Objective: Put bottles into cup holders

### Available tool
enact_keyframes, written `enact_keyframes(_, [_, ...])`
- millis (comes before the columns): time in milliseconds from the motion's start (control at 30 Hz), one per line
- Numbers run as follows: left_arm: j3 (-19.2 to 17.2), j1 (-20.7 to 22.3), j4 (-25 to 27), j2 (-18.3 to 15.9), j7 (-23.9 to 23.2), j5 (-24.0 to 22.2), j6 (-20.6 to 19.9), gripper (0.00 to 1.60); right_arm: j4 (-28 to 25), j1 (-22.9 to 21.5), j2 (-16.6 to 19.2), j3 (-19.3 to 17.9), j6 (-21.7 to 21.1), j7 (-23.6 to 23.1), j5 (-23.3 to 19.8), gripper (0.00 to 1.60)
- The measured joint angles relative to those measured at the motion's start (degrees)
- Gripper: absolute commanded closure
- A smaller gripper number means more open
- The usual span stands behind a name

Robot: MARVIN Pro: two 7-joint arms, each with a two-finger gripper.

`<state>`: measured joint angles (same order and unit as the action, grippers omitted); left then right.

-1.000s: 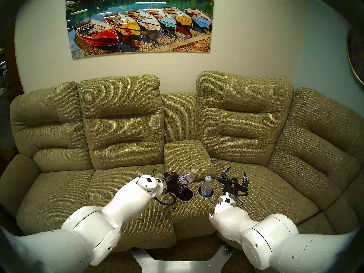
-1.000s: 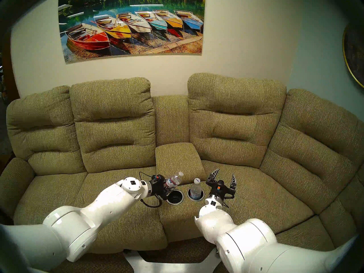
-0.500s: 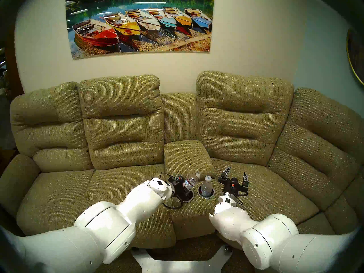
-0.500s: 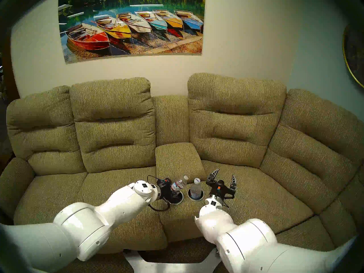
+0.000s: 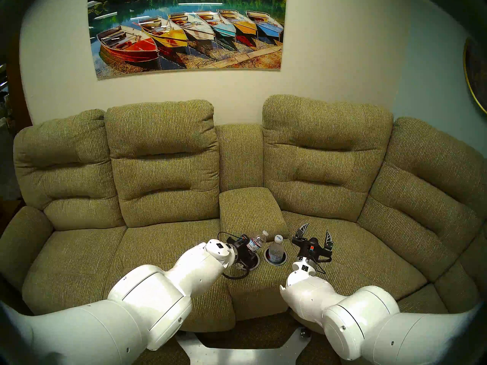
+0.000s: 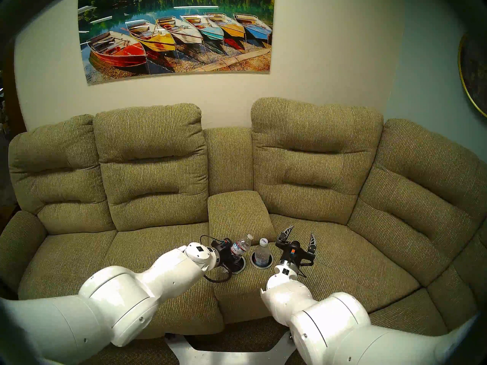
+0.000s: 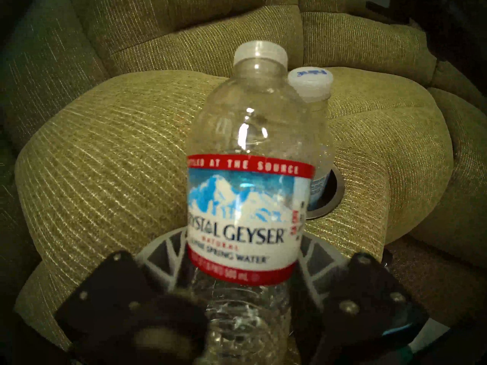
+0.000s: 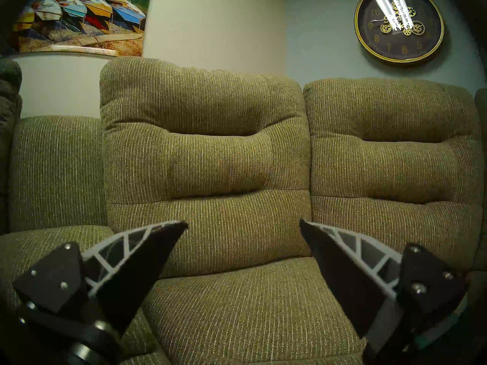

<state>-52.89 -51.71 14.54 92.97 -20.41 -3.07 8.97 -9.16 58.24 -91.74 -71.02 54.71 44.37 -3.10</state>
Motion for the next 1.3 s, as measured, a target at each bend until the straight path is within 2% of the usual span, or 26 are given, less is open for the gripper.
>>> enact_keyframes(233, [-0.64, -0.73, 0.15, 0.69, 3.05, -0.36, 4.99, 1.29, 0.01, 0.0, 0.0, -0.15, 0.0, -0.23, -0.08, 0.0])
enact_keyframes(333, [-0.82, -1.12, 0.11, 0.85, 3.73, -0.46, 6.46, 1.35, 0.02, 0.0, 0.0, -0.21, 0.0, -0.32, -0.1, 0.0])
enact_keyframes(533, [-1.07, -2.01, -0.7, 1.2, 5.04, -0.64, 8.62, 1.34, 0.04, 0.0, -0.01, -0.33, 0.0, -0.48, -0.16, 0.0])
enact_keyframes(933, [-1.35, -2.41, -2.77, 2.0, 7.22, -0.77, 10.25, 1.35, 0.04, 0.0, -0.01, -0.52, 0.0, -0.62, -0.21, 0.0])
enact_keyframes(1067, [-1.39, -1.98, -2.99, 2.09, 7.88, -0.77, 10.51, 1.12, 0.04, 0.01, -0.01, -0.56, 0.0, -0.68, -0.22, 0.0])
enact_keyframes(1133, [-1.39, -1.65, -3.1, 2.09, 8.2, -0.76, 10.57, 1.14, 0.03, 0.01, -0.02, -0.59, 0.0, -0.71, -0.23, 0.0])
enact_keyframes(1167, [-1.38, -1.47, -3.19, 2.09, 8.38, -0.72, 10.59, 1.09, 0.03, 0.01, -0.02, -0.6, 0.0, -0.72, -0.23, 0.0])
enact_keyframes(1300, [-1.06, -0.8, -3.68, 2.13, 9.65, -0.04, 10.59, 1.11, 0.02, 0.01, -0.02, -0.66, 0.0, -0.78, -0.24, 0.0])
